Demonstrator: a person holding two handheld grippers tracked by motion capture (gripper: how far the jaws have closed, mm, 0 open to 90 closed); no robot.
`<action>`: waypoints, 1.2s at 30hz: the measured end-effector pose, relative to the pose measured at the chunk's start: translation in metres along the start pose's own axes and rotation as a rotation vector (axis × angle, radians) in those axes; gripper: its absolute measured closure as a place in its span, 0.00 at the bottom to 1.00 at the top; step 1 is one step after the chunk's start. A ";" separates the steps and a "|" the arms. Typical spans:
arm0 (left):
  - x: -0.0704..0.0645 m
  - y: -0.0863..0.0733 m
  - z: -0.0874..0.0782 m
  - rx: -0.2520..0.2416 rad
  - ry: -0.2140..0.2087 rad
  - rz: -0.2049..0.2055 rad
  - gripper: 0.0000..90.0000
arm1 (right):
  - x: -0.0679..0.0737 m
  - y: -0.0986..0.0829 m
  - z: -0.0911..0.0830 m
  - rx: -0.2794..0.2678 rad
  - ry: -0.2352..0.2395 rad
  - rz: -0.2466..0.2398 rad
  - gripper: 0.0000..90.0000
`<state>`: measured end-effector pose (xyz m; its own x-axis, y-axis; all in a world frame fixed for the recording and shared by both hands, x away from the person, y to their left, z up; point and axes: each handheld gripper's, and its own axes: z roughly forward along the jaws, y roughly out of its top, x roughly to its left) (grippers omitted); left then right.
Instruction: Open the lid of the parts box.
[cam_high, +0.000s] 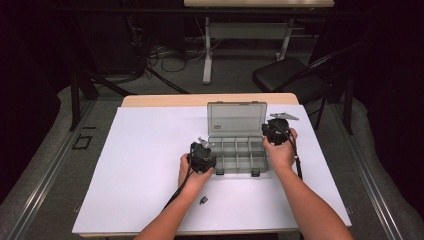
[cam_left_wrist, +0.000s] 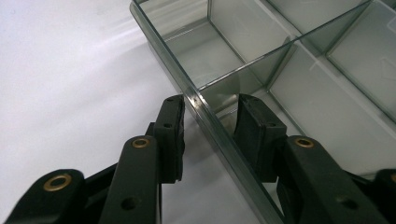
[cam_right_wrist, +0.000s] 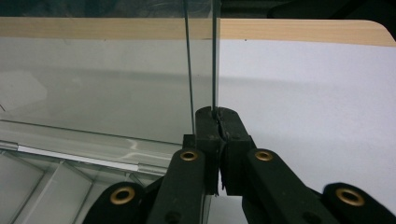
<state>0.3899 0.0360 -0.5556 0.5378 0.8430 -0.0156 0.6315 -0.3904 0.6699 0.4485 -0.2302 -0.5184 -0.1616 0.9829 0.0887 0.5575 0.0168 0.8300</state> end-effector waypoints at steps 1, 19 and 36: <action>0.000 0.000 0.000 0.000 0.001 0.000 0.69 | 0.000 0.001 0.001 0.006 0.002 0.002 0.98; 0.000 0.000 0.000 -0.001 0.001 -0.001 0.69 | -0.005 0.007 0.012 0.047 0.014 0.042 0.98; 0.000 0.000 0.000 -0.003 0.004 -0.007 0.69 | -0.006 0.007 0.019 0.057 0.009 0.047 0.99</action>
<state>0.3895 0.0357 -0.5560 0.5313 0.8470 -0.0172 0.6334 -0.3837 0.6720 0.4685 -0.2325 -0.5233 -0.1413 0.9811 0.1323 0.6103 -0.0189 0.7919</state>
